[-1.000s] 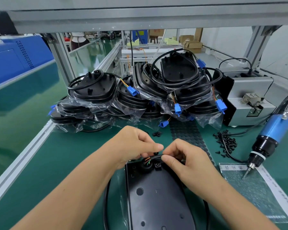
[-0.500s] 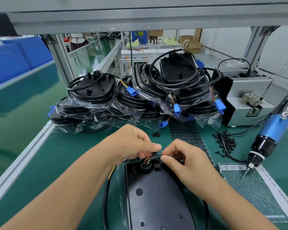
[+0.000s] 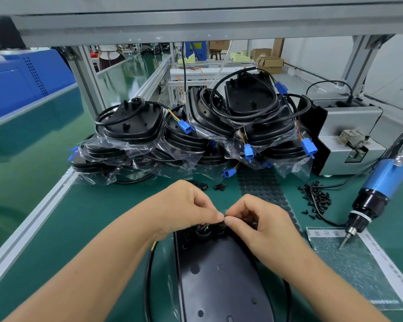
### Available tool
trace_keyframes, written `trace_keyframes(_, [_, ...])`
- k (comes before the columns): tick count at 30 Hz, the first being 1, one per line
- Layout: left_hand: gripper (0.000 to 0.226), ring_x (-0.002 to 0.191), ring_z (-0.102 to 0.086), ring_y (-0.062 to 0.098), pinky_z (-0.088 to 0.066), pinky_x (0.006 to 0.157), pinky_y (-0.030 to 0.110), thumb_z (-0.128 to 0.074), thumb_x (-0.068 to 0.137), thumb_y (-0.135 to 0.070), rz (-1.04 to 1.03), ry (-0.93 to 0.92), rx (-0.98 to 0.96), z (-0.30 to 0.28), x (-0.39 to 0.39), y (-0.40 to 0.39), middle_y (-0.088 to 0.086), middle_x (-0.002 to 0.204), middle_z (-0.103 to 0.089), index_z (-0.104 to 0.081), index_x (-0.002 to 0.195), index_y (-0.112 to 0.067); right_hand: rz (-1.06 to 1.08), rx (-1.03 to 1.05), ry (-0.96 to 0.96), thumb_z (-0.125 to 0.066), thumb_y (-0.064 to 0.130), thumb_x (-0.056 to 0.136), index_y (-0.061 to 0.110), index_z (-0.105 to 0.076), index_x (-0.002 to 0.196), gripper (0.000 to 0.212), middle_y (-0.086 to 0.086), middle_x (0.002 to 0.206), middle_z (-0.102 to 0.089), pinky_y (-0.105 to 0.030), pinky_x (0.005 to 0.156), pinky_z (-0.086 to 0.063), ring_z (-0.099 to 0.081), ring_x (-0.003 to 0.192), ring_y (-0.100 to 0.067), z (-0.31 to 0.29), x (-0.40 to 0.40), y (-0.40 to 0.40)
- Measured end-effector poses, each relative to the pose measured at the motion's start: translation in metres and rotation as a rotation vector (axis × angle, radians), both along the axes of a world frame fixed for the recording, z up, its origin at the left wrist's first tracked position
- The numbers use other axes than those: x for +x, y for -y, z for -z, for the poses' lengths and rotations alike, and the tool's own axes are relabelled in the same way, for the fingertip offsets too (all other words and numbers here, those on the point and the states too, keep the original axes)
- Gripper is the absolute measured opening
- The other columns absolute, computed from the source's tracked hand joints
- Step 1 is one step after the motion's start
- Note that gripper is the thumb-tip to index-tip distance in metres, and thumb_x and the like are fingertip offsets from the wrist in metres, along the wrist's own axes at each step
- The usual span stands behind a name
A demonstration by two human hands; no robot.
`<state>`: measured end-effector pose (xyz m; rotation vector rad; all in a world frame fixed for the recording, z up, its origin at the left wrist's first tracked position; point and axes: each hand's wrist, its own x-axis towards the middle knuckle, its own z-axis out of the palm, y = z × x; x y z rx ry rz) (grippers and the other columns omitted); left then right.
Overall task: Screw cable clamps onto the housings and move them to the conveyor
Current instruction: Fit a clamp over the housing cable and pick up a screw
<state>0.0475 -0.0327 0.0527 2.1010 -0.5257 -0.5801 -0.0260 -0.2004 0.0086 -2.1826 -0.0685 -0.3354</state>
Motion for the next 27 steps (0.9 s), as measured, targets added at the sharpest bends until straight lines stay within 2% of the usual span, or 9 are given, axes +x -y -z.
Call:
trace_keyframes(4, [0.009, 0.057, -0.049, 0.005, -0.040, 0.058, 0.018, -0.078, 0.076, -0.023, 0.028, 0.109, 0.056, 0.000, -0.002, 0.002, -0.004, 0.060, -0.063, -0.077, 0.068, -0.019, -0.017, -0.040, 0.000, -0.072, 0.022, 0.082, 0.027, -0.066, 0.076, 0.010, 0.021, 0.079, -0.066, -0.010, 0.068, -0.043, -0.061, 0.076, -0.001, -0.001, -0.001, 0.001])
trace_keyframes(12, [0.014, 0.047, -0.047, -0.003, -0.038, 0.051, 0.009, -0.075, 0.079, -0.029, 0.008, 0.313, 0.145, 0.006, -0.008, 0.003, -0.015, 0.051, -0.059, -0.075, 0.068, -0.021, 0.049, -0.061, -0.010, -0.068, 0.018, 0.085, 0.034, -0.067, 0.075, 0.018, 0.022, 0.072, -0.065, -0.007, 0.065, -0.040, -0.060, 0.072, 0.003, 0.001, -0.004, 0.009])
trace_keyframes(15, [0.016, 0.050, -0.052, -0.004, -0.039, 0.051, 0.007, -0.072, 0.081, -0.028, -0.061, 0.361, 0.124, 0.014, -0.016, 0.002, -0.017, 0.055, -0.063, -0.073, 0.068, -0.020, 0.248, -0.284, 0.054, -0.065, 0.021, 0.085, 0.030, -0.071, 0.080, 0.012, 0.022, 0.073, -0.064, -0.003, 0.069, -0.039, -0.059, 0.076, 0.004, -0.002, -0.004, 0.039])
trace_keyframes(16, [0.015, 0.054, -0.055, -0.003, -0.041, 0.054, 0.007, -0.072, 0.082, -0.028, -0.078, 0.367, 0.110, 0.016, -0.018, 0.002, -0.016, 0.060, -0.065, -0.073, 0.068, -0.021, 0.328, -0.356, 0.030, -0.064, 0.020, 0.086, 0.028, -0.071, 0.082, 0.011, 0.020, 0.075, -0.065, -0.006, 0.070, -0.040, -0.061, 0.076, 0.001, -0.005, -0.003, 0.053])
trace_keyframes(18, [0.013, 0.060, -0.059, -0.001, -0.045, 0.057, 0.008, -0.073, 0.081, -0.029, -0.098, 0.359, 0.085, 0.016, -0.020, 0.001, -0.015, 0.068, -0.068, -0.075, 0.069, -0.023, 0.457, -0.519, -0.105, -0.061, 0.017, 0.089, 0.022, -0.070, 0.090, 0.011, 0.007, 0.087, -0.071, -0.026, 0.075, -0.047, -0.063, 0.085, -0.017, -0.009, 0.001, 0.082])
trace_keyframes(20, [0.010, 0.062, -0.062, 0.001, -0.047, 0.058, 0.009, -0.074, 0.080, -0.029, -0.098, 0.321, 0.066, 0.015, -0.020, 0.001, -0.015, 0.069, -0.070, -0.077, 0.072, -0.024, 0.481, -0.708, -0.275, -0.057, 0.014, 0.090, 0.018, -0.069, 0.096, 0.014, -0.002, 0.098, -0.069, -0.031, 0.076, -0.048, -0.061, 0.092, -0.024, -0.007, 0.007, 0.099])
trace_keyframes(22, [0.007, 0.062, -0.063, -0.001, -0.047, 0.058, 0.008, -0.074, 0.080, -0.028, -0.092, 0.276, 0.052, 0.013, -0.020, 0.002, -0.016, 0.069, -0.071, -0.078, 0.075, -0.026, 0.454, -0.828, -0.360, -0.056, 0.014, 0.091, 0.016, -0.068, 0.099, 0.015, -0.004, 0.101, -0.065, -0.029, 0.071, -0.044, -0.060, 0.094, -0.024, -0.003, 0.009, 0.103])
trace_keyframes(24, [0.005, 0.063, -0.064, -0.003, -0.047, 0.060, 0.007, -0.075, 0.080, -0.027, -0.086, 0.234, 0.027, 0.012, -0.018, 0.001, -0.016, 0.070, -0.072, -0.078, 0.077, -0.027, 0.438, -0.872, -0.371, -0.055, 0.015, 0.091, 0.014, -0.067, 0.099, 0.014, -0.004, 0.102, -0.059, -0.027, 0.067, -0.041, -0.060, 0.091, -0.023, 0.001, 0.012, 0.103])
trace_keyframes(27, [0.003, 0.067, -0.066, -0.002, -0.050, 0.065, 0.009, -0.076, 0.080, -0.028, -0.084, 0.163, -0.034, 0.010, -0.016, -0.002, -0.013, 0.074, -0.074, -0.078, 0.078, -0.028, 0.433, -0.882, -0.357, -0.056, 0.011, 0.089, 0.015, -0.065, 0.096, 0.012, -0.004, 0.101, -0.057, -0.027, 0.070, -0.045, -0.060, 0.089, -0.023, 0.003, 0.014, 0.103])
